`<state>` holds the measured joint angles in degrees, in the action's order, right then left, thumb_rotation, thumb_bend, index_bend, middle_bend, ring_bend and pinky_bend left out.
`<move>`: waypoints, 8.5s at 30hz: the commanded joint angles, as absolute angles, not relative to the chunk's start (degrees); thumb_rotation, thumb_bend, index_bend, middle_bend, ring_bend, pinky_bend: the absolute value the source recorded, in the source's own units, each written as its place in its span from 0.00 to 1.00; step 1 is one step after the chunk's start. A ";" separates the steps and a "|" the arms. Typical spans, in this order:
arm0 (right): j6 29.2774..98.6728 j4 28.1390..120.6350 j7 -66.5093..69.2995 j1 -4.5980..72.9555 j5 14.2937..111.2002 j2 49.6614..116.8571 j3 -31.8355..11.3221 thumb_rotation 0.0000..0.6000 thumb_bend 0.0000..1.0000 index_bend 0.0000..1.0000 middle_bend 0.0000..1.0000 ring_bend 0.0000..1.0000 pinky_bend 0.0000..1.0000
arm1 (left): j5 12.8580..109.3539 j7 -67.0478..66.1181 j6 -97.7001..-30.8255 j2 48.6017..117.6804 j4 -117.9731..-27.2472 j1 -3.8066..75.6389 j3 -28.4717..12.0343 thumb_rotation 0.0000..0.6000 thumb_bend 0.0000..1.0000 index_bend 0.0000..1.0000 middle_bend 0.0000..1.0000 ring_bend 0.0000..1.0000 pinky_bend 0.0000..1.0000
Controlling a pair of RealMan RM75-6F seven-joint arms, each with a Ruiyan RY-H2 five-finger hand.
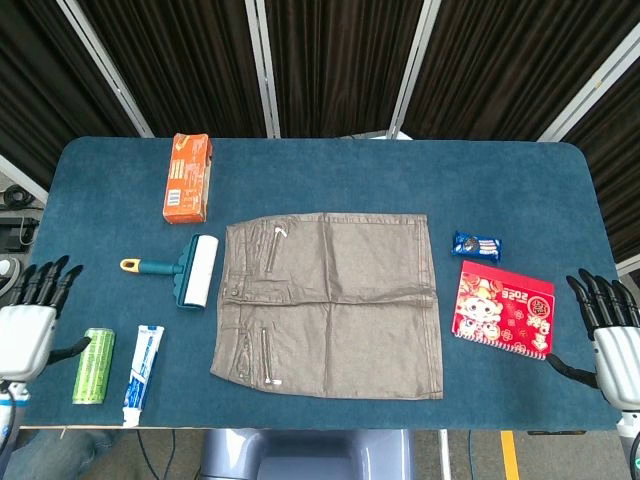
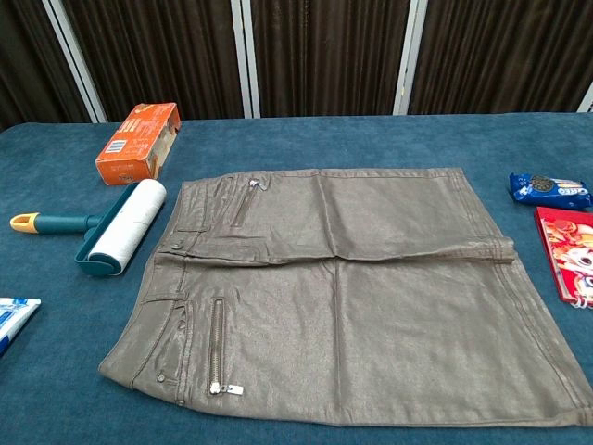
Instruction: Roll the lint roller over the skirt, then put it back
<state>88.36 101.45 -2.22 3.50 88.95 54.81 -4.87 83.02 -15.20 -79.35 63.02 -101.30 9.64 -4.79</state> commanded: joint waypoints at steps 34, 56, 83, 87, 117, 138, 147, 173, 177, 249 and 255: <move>82.02 100.28 -6.87 5.91 79.12 56.12 -6.87 1.00 0.00 0.00 0.00 0.00 0.00 | 67.72 -10.55 -50.84 98.15 -52.39 33.43 -11.40 1.00 0.50 0.31 0.17 0.17 0.24; 81.51 100.16 -6.15 6.05 78.59 55.78 -6.81 1.00 0.00 0.00 0.00 0.00 0.00 | 68.50 -11.67 -52.68 98.43 -52.39 34.09 -10.83 1.00 0.84 0.56 0.44 0.39 0.46; 81.46 99.97 -0.74 5.40 76.00 53.42 -8.04 1.00 0.00 0.00 0.00 0.00 0.00 | 62.70 -43.58 -46.30 88.58 -75.17 47.87 -11.72 1.00 0.94 0.61 0.47 0.41 0.49; 81.21 99.55 0.04 5.36 75.37 53.19 -8.25 1.00 0.00 0.00 0.00 0.00 0.00 | 61.89 -45.95 -46.23 90.23 -74.66 49.25 -10.81 1.00 0.94 0.61 0.47 0.42 0.49; 81.11 98.29 1.87 4.86 74.20 52.71 -8.58 1.00 0.00 0.00 0.00 0.00 0.00 | 57.82 -62.52 -45.45 105.13 -73.03 62.34 -8.35 1.00 0.95 0.63 0.48 0.42 0.50; 81.48 98.49 3.10 4.46 74.30 52.05 -8.78 1.00 0.00 0.00 0.00 0.00 0.00 | 58.63 -76.86 -49.78 105.92 -75.25 68.16 -3.67 1.00 0.96 0.66 0.50 0.44 0.51; 81.82 98.76 3.36 4.27 74.65 51.88 -8.74 1.00 0.00 0.00 0.00 0.00 0.00 | 58.58 -77.62 -50.81 103.95 -73.95 66.66 -0.48 1.00 0.97 0.67 0.51 0.45 0.52; 81.91 99.99 1.34 4.57 75.48 52.22 -8.47 1.00 0.00 0.00 0.00 0.00 0.00 | 63.39 -72.31 -52.06 92.25 -69.42 61.21 5.86 1.00 0.97 0.68 0.52 0.45 0.52; 81.92 100.02 1.50 4.56 75.42 52.16 -8.51 1.00 0.00 0.00 0.00 0.00 0.00 | 65.09 -73.22 -52.19 93.17 -70.27 61.78 5.56 1.00 0.97 0.68 0.52 0.45 0.52; 83.05 101.09 3.56 3.45 76.44 50.65 -8.30 1.00 0.00 0.00 0.00 0.00 0.00 | 67.49 -62.63 -57.99 95.68 -51.80 44.89 5.32 1.00 0.97 0.69 0.53 0.46 0.53; 83.12 101.57 3.10 3.54 77.01 50.63 -8.13 1.00 0.00 0.00 0.00 0.00 0.00 | 66.54 -58.59 -56.60 96.05 -49.11 42.42 4.76 1.00 0.52 0.55 0.45 0.39 0.51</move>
<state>83.08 101.48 3.20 3.52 76.89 50.61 -8.17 67.09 -60.38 -57.36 95.93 -49.95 43.43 5.15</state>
